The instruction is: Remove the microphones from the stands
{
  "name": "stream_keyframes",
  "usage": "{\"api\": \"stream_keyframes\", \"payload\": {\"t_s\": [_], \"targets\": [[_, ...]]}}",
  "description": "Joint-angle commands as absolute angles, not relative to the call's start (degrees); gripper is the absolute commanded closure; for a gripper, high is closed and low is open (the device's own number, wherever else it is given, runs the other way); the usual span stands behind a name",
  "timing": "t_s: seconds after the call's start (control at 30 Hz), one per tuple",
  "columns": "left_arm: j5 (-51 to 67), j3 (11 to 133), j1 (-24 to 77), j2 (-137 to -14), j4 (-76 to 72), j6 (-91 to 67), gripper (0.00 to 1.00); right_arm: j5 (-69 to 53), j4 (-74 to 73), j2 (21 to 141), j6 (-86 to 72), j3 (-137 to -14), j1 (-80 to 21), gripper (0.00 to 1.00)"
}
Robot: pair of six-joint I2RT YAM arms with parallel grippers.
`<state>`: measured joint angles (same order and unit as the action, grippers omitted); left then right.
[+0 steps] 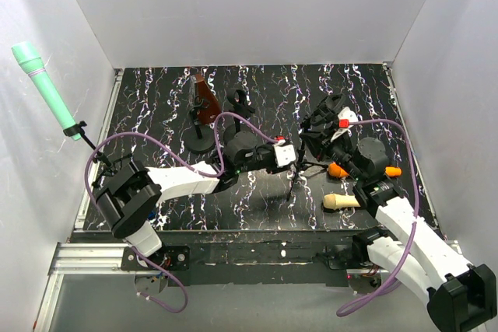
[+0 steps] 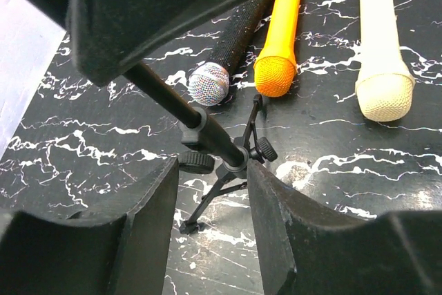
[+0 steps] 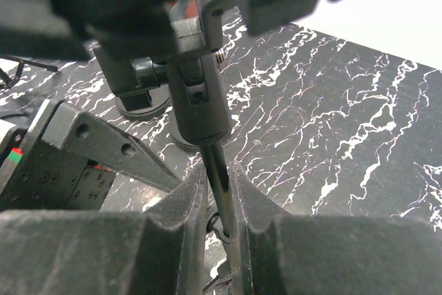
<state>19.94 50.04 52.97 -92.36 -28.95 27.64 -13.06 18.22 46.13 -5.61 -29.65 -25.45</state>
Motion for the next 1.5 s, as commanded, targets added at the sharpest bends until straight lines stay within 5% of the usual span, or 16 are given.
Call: {"api": "stream_keyframes", "payload": {"t_s": [0.0,0.5,0.67,1.17,1.47], "targets": [[18.72,50.71,53.00,-93.07,-31.55,26.90,0.58,-17.14,8.00,46.50,-6.95,-26.37,-25.84,0.99],[18.98,54.49,53.00,-95.54,-29.36,25.06,0.74,-17.67,8.53,45.09,-6.24,-24.43,-25.84,0.99],[21.97,58.88,51.77,-95.10,-21.81,16.02,1.00,-17.58,7.39,44.39,-5.45,-23.91,-25.84,0.99],[54.47,72.32,40.09,-100.96,-2.69,-21.38,1.00,-18.46,9.76,44.82,-4.66,-22.50,-25.84,0.99],[55.89,79.00,38.50,-106.42,7.97,-35.39,1.00,-20.74,9.49,44.38,-3.08,-21.45,-25.84,0.99]]}}
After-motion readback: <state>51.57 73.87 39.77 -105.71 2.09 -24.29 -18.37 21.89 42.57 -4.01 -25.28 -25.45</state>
